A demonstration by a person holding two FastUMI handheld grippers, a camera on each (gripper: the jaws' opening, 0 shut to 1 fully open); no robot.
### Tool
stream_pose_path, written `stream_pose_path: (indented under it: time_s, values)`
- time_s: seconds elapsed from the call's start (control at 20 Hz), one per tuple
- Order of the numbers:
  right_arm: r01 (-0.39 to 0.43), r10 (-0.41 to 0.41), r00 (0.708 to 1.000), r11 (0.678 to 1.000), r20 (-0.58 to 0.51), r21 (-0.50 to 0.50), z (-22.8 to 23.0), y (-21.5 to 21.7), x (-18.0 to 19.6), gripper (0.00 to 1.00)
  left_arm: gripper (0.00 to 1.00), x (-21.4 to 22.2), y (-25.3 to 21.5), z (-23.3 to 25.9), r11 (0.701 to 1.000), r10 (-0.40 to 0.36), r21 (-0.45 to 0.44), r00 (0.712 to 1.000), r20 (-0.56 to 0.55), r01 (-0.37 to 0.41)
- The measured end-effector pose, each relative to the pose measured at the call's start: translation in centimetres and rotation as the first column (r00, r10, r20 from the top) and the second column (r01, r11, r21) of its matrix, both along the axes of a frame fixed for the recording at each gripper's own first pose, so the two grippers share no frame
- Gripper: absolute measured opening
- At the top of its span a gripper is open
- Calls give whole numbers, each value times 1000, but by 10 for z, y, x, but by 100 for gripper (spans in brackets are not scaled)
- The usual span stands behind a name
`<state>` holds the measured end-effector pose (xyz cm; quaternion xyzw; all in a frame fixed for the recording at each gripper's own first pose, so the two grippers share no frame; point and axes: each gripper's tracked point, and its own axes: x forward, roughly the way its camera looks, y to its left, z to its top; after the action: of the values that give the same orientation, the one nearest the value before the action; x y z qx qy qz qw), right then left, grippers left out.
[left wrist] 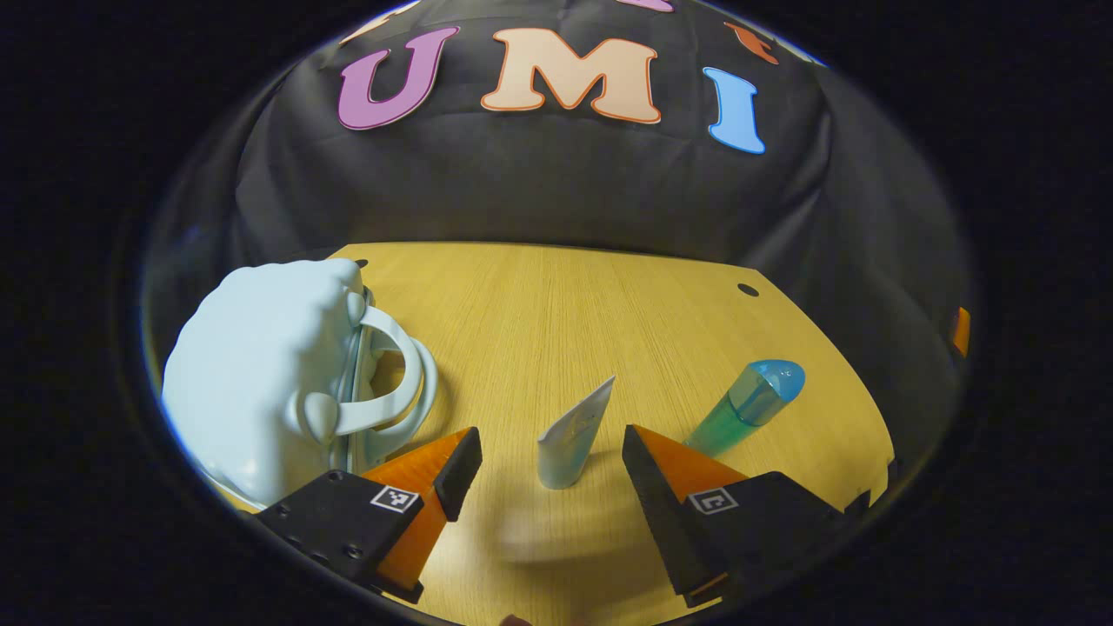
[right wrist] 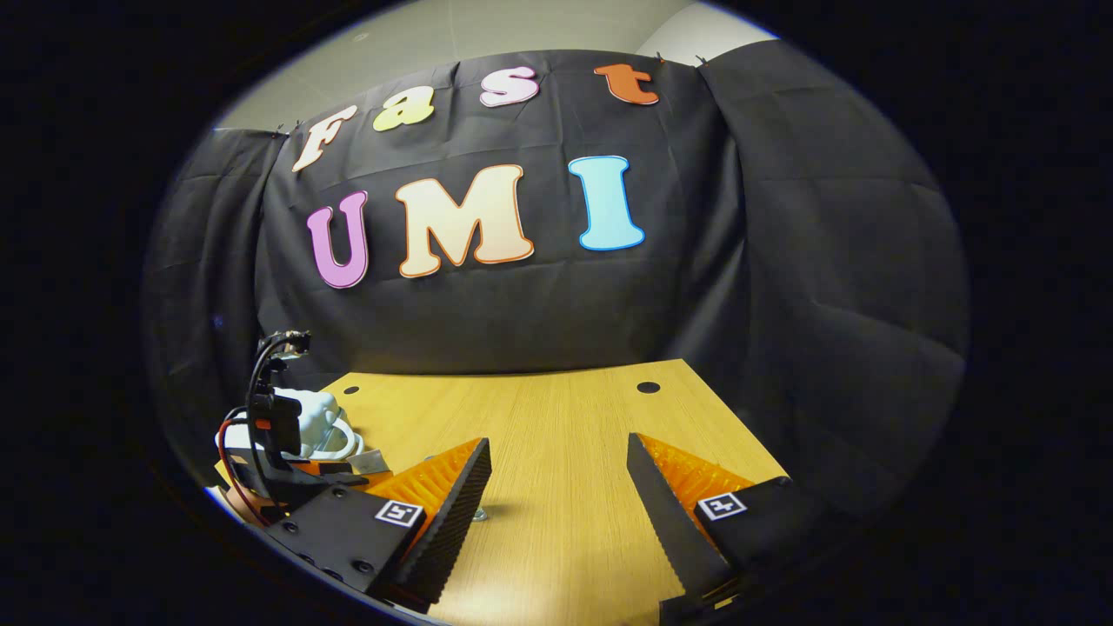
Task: First open the suitcase, pack the skin care products into it, and then close the suitcase.
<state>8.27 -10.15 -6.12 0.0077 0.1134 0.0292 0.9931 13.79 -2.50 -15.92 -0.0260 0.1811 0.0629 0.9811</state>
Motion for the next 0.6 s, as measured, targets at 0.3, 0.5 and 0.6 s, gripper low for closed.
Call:
stream_pose_path:
  time_s: [0.3,0.5,0.6]
  values:
    - [-15,15,1000,1000,-10,3,-7,10,6,98,96,-9,-1,20,1000,-14,19,1000,20,13]
    - [-17,17,1000,1000,-10,9,-10,16,6,98,96,-20,3,44,1000,-17,13,999,46,17]
    - [-16,16,1000,1000,-8,13,-12,19,5,98,96,-25,8,58,1000,-15,16,998,56,14]
